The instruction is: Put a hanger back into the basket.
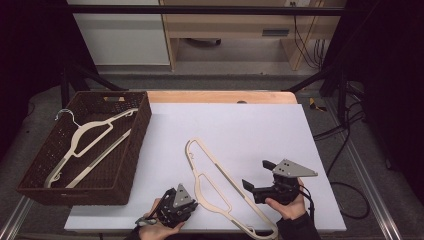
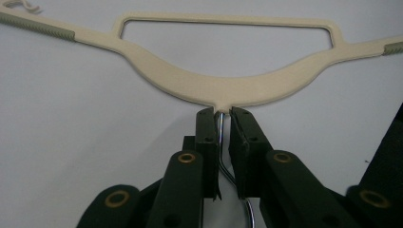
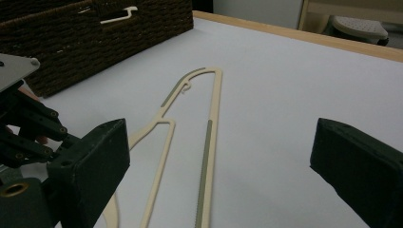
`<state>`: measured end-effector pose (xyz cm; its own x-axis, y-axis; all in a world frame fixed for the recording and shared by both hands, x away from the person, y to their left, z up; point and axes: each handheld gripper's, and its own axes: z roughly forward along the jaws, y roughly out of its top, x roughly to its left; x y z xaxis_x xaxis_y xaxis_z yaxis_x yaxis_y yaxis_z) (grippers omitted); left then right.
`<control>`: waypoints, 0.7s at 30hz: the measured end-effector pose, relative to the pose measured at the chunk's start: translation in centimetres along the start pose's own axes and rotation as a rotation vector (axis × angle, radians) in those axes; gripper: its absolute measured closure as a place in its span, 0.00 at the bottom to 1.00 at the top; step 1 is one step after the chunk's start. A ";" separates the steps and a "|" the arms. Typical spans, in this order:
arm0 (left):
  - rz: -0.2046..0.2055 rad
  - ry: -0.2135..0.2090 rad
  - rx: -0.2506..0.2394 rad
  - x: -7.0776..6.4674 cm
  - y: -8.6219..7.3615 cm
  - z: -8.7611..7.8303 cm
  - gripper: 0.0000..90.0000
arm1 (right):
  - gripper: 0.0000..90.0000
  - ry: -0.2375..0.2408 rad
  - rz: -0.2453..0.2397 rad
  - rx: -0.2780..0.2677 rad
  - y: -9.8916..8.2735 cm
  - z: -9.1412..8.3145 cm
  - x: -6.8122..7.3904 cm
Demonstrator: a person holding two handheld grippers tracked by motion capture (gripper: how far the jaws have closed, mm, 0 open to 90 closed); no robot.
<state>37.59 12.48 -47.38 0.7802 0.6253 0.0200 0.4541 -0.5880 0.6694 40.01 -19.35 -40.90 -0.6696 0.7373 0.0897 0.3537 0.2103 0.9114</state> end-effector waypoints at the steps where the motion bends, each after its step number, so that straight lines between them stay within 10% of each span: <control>1: -0.003 0.001 0.001 0.0 0.0 0.0 0.92 | 0.07 0.000 0.000 0.000 0.0 0.0 0.0; 21: -0.004 -0.048 -0.011 0.7 0.9 -0.8 0.98 | 0.11 0.087 -0.030 0.071 -0.7 2.2 2.3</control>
<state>38.17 12.81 -46.21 0.7982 0.6021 -0.0183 0.4528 -0.5796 0.6775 39.69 -16.38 -42.27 -0.7336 0.6723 0.0999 0.3756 0.2785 0.8840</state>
